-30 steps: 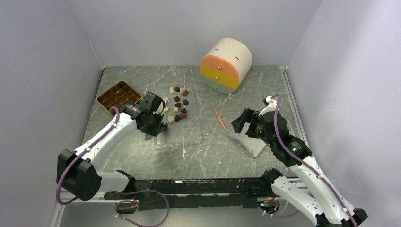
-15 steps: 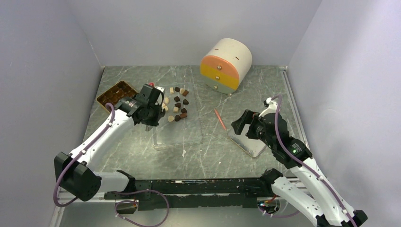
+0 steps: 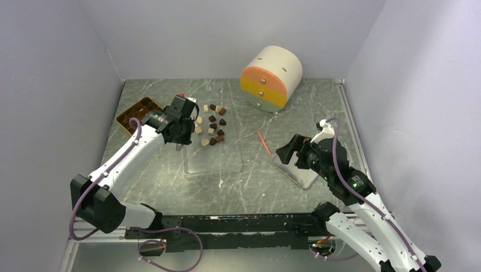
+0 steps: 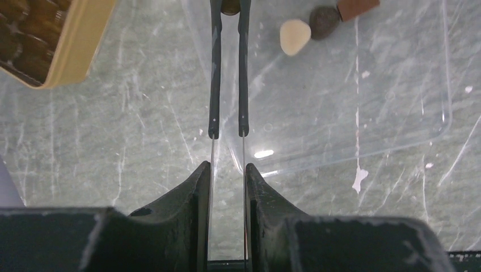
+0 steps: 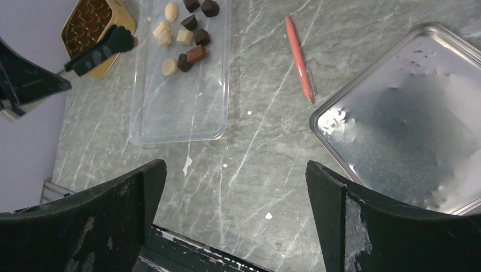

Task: Pack the chocolate
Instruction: Pick up the fake chocolate from the plate.

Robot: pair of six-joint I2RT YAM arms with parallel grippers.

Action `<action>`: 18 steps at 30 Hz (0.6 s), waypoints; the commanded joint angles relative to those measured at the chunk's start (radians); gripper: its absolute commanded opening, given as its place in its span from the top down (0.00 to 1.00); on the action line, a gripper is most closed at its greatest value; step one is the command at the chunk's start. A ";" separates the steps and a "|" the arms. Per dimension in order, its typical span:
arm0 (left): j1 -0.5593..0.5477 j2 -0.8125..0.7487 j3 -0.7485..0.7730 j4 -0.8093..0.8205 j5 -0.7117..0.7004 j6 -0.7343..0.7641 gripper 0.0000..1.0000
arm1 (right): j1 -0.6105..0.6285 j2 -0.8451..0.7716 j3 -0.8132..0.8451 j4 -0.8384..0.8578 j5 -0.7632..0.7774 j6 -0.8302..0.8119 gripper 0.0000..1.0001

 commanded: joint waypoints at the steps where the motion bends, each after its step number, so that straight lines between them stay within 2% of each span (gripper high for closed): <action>1: 0.049 -0.013 0.104 0.035 -0.075 -0.015 0.79 | 0.003 -0.010 -0.016 0.046 -0.014 -0.010 0.01; 12: 0.381 0.024 0.178 0.125 0.023 0.019 0.78 | 0.003 -0.025 -0.009 0.046 -0.035 -0.024 0.01; 18: 0.517 0.059 0.192 0.160 0.023 0.038 0.78 | 0.003 -0.016 -0.009 0.043 -0.046 -0.037 0.01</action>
